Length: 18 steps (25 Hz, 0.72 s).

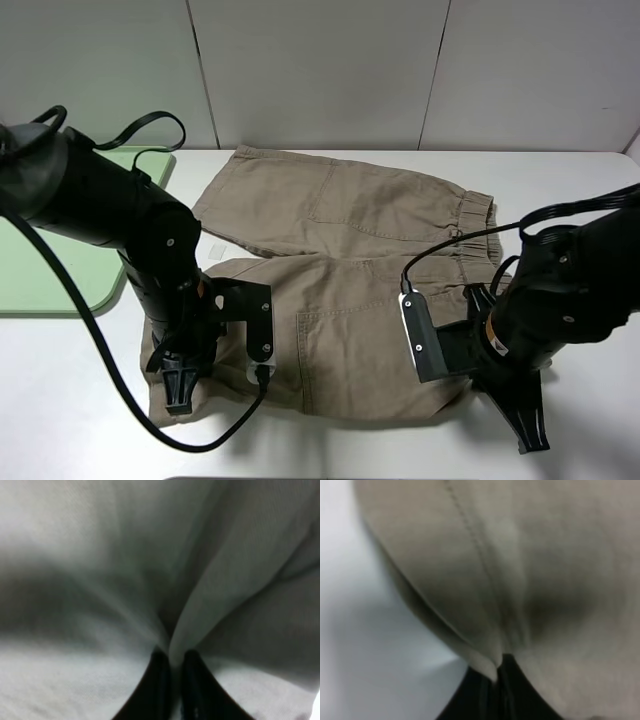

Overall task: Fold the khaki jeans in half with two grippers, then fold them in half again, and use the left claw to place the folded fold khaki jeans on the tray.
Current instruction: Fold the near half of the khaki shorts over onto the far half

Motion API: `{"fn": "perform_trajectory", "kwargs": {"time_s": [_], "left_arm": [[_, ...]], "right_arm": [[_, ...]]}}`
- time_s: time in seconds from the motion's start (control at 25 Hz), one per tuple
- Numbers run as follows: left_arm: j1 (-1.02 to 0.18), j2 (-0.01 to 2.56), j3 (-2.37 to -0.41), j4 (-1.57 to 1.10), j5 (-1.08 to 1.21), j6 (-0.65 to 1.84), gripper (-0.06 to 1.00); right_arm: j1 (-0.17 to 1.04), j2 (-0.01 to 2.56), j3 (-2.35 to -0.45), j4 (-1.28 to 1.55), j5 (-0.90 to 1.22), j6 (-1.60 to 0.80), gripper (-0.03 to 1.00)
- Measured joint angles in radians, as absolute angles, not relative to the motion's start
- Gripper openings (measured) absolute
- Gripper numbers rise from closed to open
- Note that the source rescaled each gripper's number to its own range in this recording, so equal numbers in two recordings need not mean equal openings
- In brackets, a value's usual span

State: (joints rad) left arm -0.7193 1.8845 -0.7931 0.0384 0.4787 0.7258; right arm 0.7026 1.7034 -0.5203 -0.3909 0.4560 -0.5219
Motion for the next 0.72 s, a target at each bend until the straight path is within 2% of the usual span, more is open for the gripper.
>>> {"fn": "perform_trajectory", "kwargs": {"time_s": [0.36, 0.72], "left_arm": [[-0.719, 1.687, -0.791, 0.113, 0.560, 0.726, 0.00], [-0.722, 1.441, -0.791, 0.241, 0.680, 0.726, 0.00]], "right_arm": [[0.703, 1.573, -0.662, -0.260, 0.676, -0.394, 0.00], [0.710, 1.394, -0.674, -0.108, 0.838, -0.391, 0.00]]}}
